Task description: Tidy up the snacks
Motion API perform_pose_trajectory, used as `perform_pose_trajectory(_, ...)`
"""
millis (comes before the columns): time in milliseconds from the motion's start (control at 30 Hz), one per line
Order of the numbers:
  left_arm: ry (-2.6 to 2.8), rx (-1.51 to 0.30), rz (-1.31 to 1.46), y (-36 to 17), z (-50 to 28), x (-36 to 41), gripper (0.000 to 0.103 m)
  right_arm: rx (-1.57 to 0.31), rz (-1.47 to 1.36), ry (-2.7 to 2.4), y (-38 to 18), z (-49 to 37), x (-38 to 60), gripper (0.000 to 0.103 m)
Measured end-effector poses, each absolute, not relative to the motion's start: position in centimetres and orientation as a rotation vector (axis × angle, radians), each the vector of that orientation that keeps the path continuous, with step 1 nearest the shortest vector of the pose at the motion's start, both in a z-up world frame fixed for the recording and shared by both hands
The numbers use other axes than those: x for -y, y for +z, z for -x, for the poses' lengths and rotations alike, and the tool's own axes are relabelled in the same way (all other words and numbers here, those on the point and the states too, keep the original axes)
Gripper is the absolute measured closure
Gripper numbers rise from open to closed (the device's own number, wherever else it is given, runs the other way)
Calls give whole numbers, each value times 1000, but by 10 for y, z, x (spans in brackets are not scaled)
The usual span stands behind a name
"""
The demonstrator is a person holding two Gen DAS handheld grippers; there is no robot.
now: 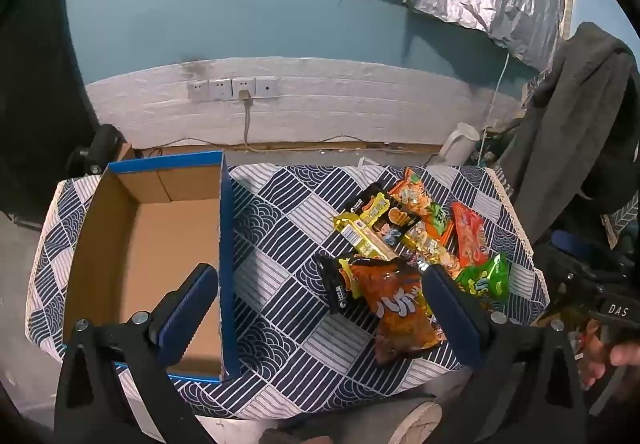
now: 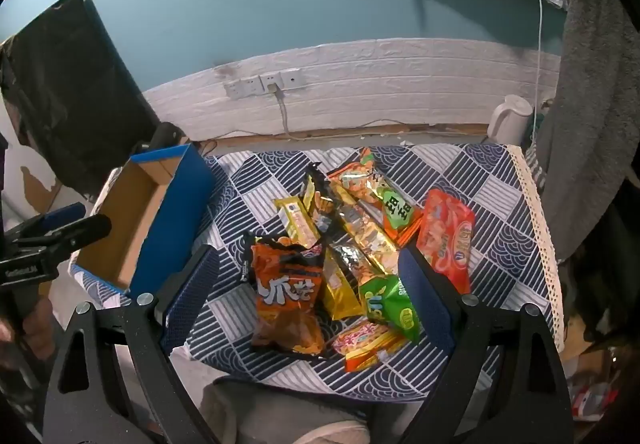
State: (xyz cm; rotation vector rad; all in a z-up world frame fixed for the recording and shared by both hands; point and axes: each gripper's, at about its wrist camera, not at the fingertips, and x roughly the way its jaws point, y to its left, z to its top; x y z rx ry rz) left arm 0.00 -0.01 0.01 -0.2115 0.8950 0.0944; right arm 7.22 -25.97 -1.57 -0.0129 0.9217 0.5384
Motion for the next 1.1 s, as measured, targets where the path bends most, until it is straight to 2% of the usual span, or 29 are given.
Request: perform_pose_trajectory(1100, 73, -948, 217, -15, -2, 3, 0, -936, 11, 547, -19, -73, 258, 14)
